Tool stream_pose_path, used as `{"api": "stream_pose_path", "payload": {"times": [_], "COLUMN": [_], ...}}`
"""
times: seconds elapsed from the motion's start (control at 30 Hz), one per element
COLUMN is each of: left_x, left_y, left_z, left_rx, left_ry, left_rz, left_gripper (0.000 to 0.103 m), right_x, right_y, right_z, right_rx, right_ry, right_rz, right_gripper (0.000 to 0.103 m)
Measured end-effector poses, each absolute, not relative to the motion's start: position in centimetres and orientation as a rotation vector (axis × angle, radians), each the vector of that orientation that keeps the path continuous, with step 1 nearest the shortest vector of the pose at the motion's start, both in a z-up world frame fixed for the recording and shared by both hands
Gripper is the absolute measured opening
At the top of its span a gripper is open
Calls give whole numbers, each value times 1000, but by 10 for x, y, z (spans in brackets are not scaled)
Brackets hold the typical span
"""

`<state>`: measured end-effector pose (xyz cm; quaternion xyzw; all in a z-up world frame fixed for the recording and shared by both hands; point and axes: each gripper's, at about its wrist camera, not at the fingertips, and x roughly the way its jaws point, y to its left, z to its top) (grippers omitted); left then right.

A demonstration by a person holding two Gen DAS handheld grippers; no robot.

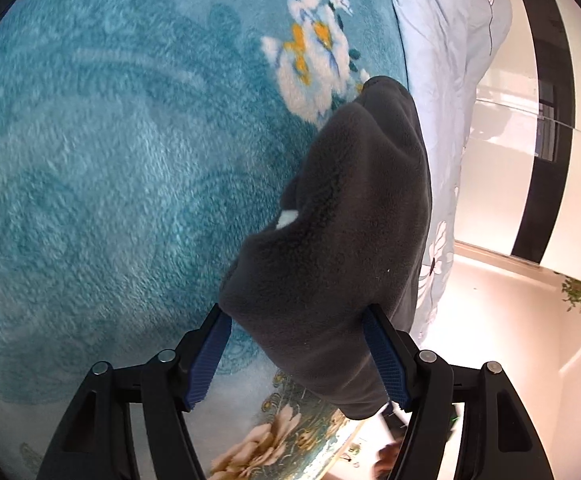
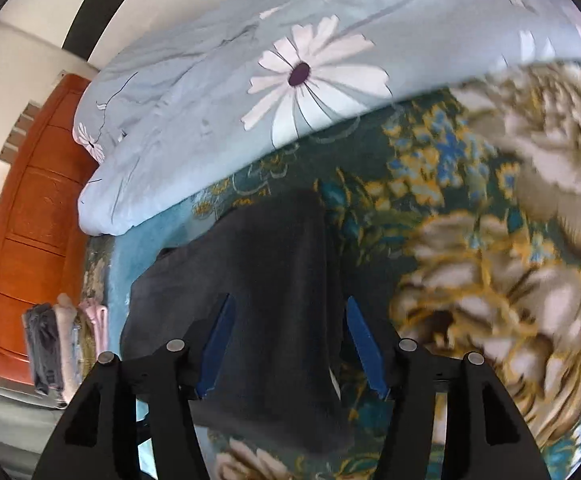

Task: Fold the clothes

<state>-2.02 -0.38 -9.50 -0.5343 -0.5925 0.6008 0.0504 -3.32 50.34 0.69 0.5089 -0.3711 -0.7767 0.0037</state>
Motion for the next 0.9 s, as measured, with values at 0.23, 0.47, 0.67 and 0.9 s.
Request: {"api": "stream_pose_path", "payload": {"times": [0.23,0.47,0.67,0.9], "left_x": [-9,-37,-62,-67], "left_y": [-5,8,7,6], "left_z": [-99,-84,-80,-89], "left_rx": [-1577,-1604,-1626,-1670], "left_ry": [-1807,-1667,-1715,-1781], "left_rz": [1846,1944,1911,1879], "left_gripper": [76,94,99,101], "right_x": [49,35,0,-38], "right_y": [497,478,458,431], "right_z": [-58,-76,-76,-73], "right_rx": [1513,1373,1356,1409], "right_ry": [-1615,-1731,-1662,-1550], "right_rz": [-2175,-2138,-2178,-2240], "right_gripper": [84,87,88,95]}}
